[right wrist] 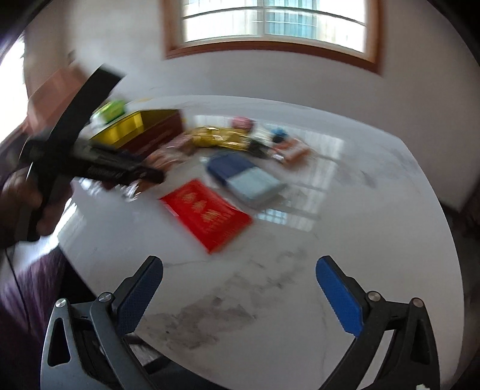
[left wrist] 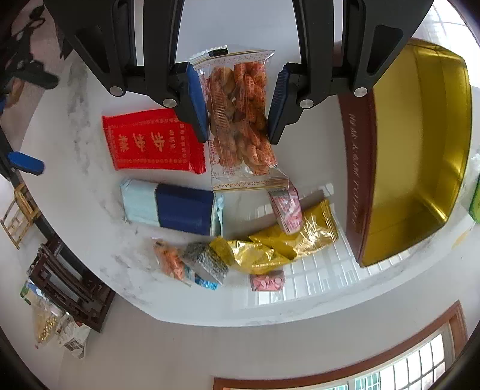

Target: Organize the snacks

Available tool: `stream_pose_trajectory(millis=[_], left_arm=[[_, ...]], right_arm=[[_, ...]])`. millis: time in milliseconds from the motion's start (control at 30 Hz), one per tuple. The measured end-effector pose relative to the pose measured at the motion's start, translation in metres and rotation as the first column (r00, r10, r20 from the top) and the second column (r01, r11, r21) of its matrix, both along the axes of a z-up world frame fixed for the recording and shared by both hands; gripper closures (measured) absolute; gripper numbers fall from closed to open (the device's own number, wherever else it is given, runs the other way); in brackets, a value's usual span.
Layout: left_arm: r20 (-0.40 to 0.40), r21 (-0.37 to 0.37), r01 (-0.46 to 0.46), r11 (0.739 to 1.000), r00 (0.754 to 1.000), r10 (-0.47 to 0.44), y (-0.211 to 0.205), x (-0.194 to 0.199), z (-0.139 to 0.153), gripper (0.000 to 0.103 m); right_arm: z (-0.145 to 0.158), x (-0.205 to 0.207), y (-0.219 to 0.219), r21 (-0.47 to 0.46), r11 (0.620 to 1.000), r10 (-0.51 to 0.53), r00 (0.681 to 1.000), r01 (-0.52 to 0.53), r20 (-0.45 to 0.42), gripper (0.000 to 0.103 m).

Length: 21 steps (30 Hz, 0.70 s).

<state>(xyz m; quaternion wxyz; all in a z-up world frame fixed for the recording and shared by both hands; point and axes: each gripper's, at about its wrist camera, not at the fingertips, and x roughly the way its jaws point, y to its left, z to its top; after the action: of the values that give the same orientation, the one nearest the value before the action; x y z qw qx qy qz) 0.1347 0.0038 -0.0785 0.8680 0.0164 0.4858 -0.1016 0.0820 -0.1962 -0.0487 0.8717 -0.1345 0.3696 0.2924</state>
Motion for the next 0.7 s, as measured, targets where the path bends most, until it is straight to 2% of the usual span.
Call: stream_pose_trajectory(millis=[67, 167, 367, 433, 567, 700], left_arm=[[0.008, -0.010, -0.004, 1.000, 1.000, 0.004, 0.002, 0.000, 0.007, 0.062], [0.016, -0.018, -0.007, 1.000, 1.000, 0.007, 0.003, -0.003, 0.014, 0.062], [0.032, -0.047, -0.020, 0.999, 0.999, 0.022, 0.012, -0.012, 0.031, 0.062], [0.031, -0.056, -0.026, 0.998, 0.999, 0.028, 0.016, -0.014, 0.035, 0.062], [0.039, -0.073, -0.037, 0.997, 0.998, 0.040, 0.026, -0.021, 0.044, 0.062], [0.046, -0.080, -0.041, 0.996, 0.998, 0.045, 0.030, -0.026, 0.051, 0.062]], right_arm=[[0.002, 0.008, 0.009, -0.003, 0.998, 0.060, 0.998, -0.060, -0.002, 0.005], [0.002, 0.024, 0.026, -0.028, 0.991, 0.131, 0.991, -0.132, -0.024, 0.015], [-0.002, 0.048, 0.050, -0.043, 0.970, 0.233, 0.968, -0.237, -0.093, 0.017], [-0.003, 0.053, 0.060, -0.063, 0.959, 0.268, 0.958, -0.275, -0.103, 0.018], [-0.010, 0.068, 0.077, -0.078, 0.931, 0.340, 0.923, -0.358, -0.181, 0.018], [-0.017, 0.081, 0.089, -0.094, 0.911, 0.371, 0.897, -0.402, -0.238, 0.018]])
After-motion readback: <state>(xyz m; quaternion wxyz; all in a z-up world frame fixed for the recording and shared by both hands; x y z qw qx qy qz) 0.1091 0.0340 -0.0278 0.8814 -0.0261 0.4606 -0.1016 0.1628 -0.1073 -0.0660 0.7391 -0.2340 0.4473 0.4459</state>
